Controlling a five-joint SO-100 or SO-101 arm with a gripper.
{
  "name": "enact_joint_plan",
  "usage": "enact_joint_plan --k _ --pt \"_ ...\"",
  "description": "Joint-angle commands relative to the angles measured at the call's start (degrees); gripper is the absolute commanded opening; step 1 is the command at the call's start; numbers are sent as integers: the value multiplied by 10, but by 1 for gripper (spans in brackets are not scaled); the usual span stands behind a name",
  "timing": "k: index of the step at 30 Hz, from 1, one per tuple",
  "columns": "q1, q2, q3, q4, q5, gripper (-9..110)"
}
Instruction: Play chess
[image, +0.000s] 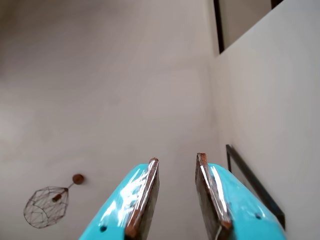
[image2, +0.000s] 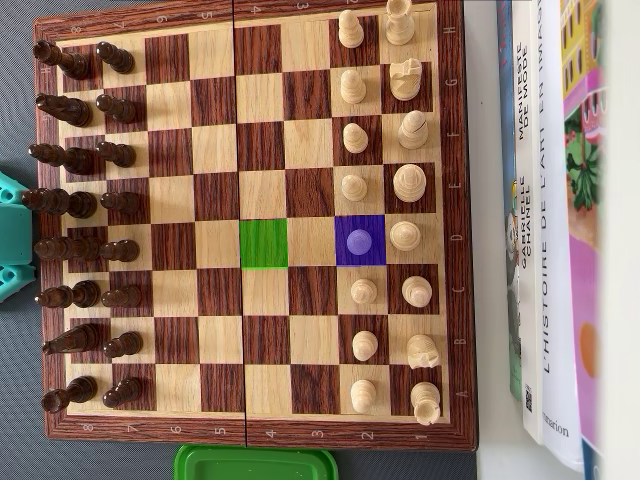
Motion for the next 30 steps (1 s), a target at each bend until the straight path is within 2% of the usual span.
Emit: enact_joint_plan --k 1,8,14,21,30 --pt "11 -14 11 18 2 12" --pt "5 -76 -46 64 -79 12" --pt "-8 -125 -109 161 -133 12" --pt "-14 -179 -215 371 -154 12" --pt "-11 -255 -320 714 -186 12"
